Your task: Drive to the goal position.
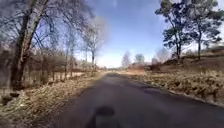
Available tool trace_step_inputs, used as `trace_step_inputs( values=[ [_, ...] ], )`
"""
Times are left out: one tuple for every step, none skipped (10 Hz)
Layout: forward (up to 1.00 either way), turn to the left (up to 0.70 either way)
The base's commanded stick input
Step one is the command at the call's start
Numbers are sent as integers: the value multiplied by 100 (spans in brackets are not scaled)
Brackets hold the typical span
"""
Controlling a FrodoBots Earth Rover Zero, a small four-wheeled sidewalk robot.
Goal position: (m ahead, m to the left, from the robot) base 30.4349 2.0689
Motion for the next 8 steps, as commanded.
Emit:
trace_step_inputs(
  values=[
    [85,0],
    [85,0],
    [85,0],
    [85,0],
    [85,0],
    [85,0],
    [85,0],
    [85,0]
  ],
)
